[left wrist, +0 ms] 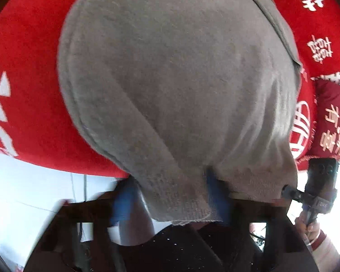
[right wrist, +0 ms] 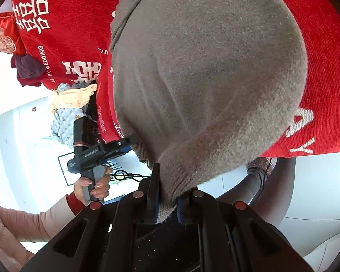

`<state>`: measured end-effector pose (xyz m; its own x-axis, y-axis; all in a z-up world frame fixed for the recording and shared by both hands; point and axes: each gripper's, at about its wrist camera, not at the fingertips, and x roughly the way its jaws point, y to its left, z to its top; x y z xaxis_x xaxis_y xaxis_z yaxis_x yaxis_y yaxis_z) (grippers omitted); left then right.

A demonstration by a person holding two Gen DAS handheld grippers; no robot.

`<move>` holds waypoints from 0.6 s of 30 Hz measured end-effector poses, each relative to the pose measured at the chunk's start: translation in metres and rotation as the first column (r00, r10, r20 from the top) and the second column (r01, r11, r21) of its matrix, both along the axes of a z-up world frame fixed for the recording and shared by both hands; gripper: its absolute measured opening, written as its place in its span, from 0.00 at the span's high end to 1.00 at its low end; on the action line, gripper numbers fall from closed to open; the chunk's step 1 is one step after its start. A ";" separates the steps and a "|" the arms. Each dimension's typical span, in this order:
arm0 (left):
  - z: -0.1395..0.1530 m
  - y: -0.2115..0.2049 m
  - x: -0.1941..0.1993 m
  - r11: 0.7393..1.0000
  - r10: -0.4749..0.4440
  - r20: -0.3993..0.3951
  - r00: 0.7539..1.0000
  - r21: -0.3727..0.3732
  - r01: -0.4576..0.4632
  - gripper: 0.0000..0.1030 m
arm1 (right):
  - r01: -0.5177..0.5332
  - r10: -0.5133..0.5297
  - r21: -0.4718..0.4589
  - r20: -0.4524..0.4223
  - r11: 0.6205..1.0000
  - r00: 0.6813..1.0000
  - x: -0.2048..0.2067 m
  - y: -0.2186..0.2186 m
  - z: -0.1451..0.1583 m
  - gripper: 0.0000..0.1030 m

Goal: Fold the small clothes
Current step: 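Lift the hem with both grippers and fold it over toward the collar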

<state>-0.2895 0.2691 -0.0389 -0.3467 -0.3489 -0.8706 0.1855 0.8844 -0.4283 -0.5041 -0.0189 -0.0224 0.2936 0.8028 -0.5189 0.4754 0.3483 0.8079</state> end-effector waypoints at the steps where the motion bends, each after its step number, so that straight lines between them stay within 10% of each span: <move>1: 0.001 0.000 0.000 1.000 0.000 0.007 1.000 -0.010 0.000 0.74 | 0.005 -0.005 -0.004 0.001 1.000 1.000 -0.001 0.000 0.001 0.88; 18: 0.108 0.011 0.080 0.903 0.221 0.192 0.956 -0.412 -0.126 0.85 | 0.183 -0.160 -0.084 0.230 0.979 0.960 0.056 -0.047 0.089 0.88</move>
<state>-0.2092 0.2803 0.0692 -0.0578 -0.7133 -0.6985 0.1791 0.6809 -0.7101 -0.4480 -0.0661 0.0664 0.5390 0.6757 -0.5029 0.3491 0.3641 0.8634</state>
